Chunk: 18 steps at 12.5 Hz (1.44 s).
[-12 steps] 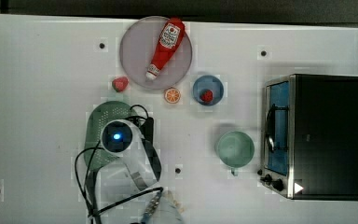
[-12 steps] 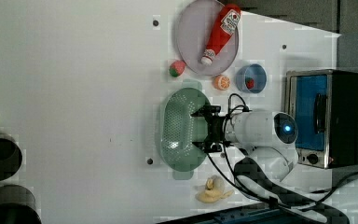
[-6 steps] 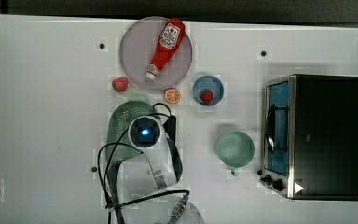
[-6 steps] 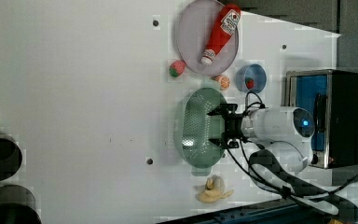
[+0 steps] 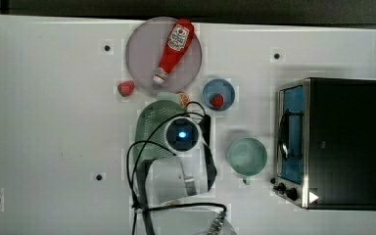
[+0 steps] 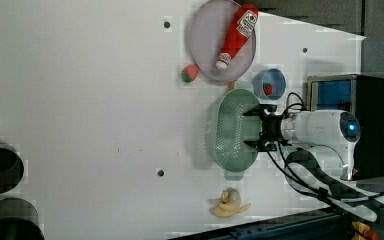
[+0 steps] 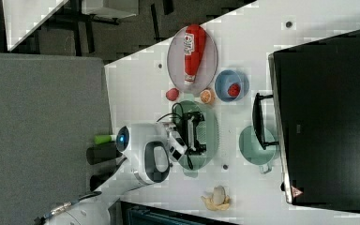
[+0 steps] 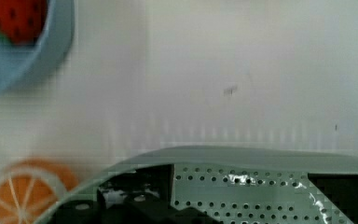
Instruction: Drag strainer left to right.
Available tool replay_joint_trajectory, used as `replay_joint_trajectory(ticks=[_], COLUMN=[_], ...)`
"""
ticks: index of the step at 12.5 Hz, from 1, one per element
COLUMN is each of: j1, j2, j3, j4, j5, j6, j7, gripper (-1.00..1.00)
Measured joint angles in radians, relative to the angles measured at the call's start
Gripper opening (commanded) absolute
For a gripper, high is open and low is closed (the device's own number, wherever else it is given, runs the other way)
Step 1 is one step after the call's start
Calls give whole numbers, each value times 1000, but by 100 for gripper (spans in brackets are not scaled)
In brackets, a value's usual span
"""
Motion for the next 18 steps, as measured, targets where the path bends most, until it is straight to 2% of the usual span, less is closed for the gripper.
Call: replay_joint_trajectory(ticks=[3,7,12,15,18], j1=[-24,-15,-27,-28,-26], j2=[6,5,-16,-117,-311], j3=[-58,-134,-97,-61,-37], j4=[4,-10,-8,12,74], j5=[-14,-8,-15,-11,43], j6=[9,5,-62,-235,-454], j7=[-99,-154,-221,-367,-522], gripper=[100,100,100,100,100])
